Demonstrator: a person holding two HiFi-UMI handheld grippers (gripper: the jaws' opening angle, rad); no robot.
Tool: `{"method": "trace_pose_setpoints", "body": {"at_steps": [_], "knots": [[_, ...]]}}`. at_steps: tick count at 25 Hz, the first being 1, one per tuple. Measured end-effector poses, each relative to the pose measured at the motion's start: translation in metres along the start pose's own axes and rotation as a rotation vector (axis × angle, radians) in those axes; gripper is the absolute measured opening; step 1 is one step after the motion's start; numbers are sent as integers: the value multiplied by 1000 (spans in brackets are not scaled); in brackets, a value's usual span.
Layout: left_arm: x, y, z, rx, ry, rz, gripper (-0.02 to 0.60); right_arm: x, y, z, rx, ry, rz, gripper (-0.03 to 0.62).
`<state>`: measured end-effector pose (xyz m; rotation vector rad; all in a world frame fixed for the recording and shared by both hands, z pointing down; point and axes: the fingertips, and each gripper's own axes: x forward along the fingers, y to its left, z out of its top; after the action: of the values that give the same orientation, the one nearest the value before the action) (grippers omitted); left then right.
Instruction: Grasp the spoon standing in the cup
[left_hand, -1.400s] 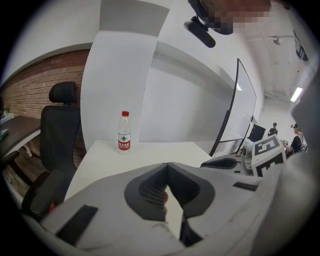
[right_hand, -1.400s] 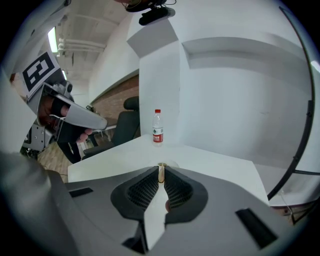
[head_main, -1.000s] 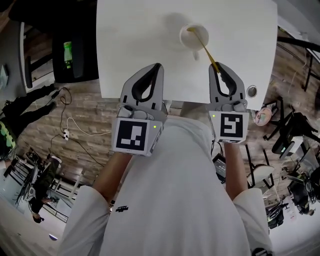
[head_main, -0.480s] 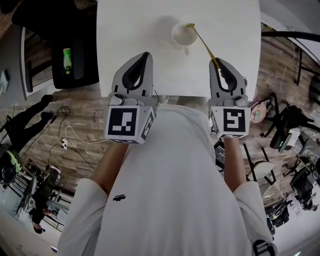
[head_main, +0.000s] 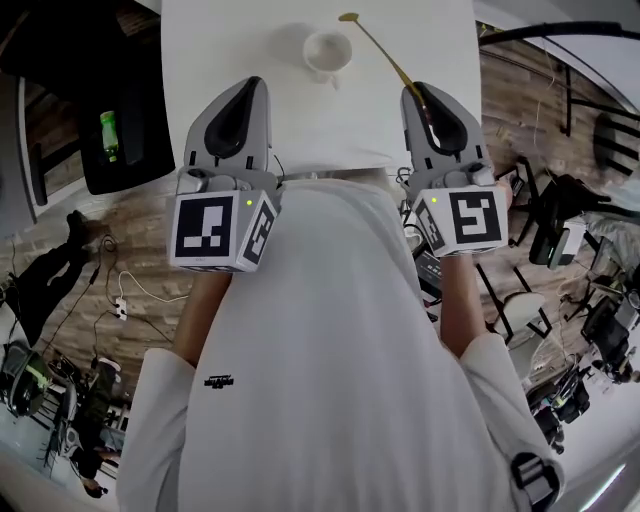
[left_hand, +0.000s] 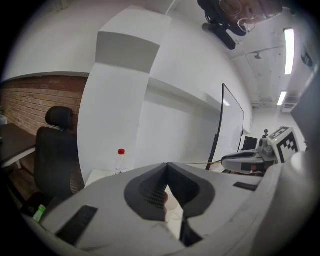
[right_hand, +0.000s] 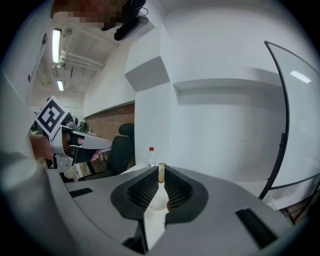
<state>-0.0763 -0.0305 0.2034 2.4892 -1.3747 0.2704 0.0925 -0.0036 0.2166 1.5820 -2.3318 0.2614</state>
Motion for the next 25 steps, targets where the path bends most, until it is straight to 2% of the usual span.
{"method": "trace_pose_setpoints", "body": {"at_steps": [4, 9, 13, 25], "knots": [[-10, -4, 4, 4, 10, -28, -5, -14, -1, 7, 11, -1, 10, 37], [-16, -15, 7, 32, 11, -53, -5, -28, -8, 10, -4, -3, -27, 37], [-16, -24, 2, 24, 18, -66, -5, -34, -10, 6, 1, -7, -51, 36], [-10, -24, -2, 29, 31, -64, -5, -27, 1, 4, 26, -29, -43, 35]]}}
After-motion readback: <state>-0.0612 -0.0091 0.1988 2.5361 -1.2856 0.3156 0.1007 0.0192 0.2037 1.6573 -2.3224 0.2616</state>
